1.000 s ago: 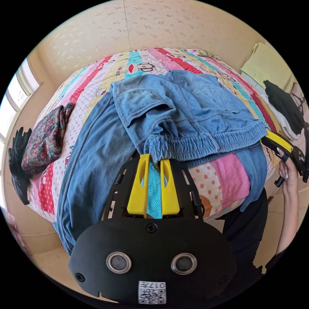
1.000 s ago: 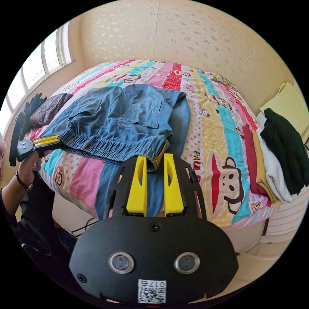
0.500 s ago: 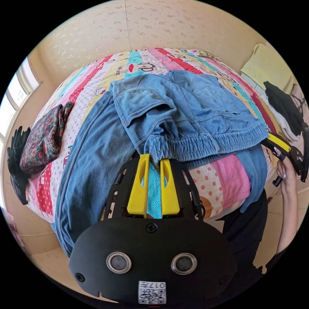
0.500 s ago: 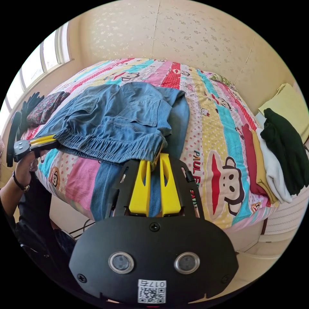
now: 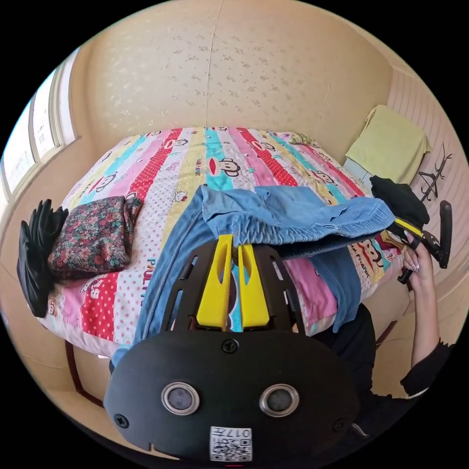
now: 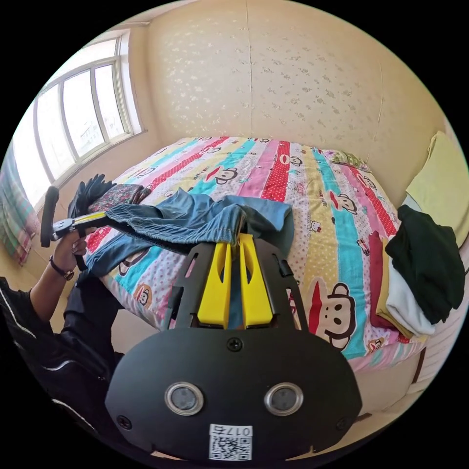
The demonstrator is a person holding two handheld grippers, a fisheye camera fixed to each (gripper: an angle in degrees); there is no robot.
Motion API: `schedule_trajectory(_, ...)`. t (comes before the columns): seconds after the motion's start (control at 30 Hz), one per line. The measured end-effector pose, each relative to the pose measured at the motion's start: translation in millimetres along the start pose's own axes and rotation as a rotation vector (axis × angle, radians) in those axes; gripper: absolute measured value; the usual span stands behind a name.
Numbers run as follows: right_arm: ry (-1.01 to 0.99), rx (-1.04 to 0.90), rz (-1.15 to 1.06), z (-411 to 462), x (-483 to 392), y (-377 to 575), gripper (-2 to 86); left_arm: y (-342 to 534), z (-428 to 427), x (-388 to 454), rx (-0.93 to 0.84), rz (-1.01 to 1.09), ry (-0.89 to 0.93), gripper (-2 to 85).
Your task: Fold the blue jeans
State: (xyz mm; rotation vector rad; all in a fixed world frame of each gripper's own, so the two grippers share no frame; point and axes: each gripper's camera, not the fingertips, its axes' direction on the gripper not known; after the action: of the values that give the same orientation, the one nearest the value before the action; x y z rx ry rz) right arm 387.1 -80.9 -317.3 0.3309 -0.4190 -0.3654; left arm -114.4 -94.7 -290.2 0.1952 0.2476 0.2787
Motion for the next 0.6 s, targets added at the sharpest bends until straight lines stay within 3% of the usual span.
schedule_trajectory(0.2,-0.104,0.367,-0.107,-146.6,-25.8,-32.8,3.8,-12.5,-178.6,18.4,0.421,0.147,-0.039,-0.5)
schedule_trajectory(0.33,-0.113,0.470,-0.177,-204.2,-37.9,-65.3,3.8,-27.1,-261.0,27.6,0.635,0.270,-0.082,-0.5)
schedule_trajectory(0.43,-0.097,0.418,-0.218,-199.7,-38.4,-112.6,3.8,-58.7,-263.8,25.5,0.675,0.306,-0.160,-0.5)
schedule_trajectory(0.6,-0.043,0.268,-0.145,-90.3,2.0,-252.2,3.6,-179.0,-183.9,-18.5,0.584,0.241,-0.168,-0.4)
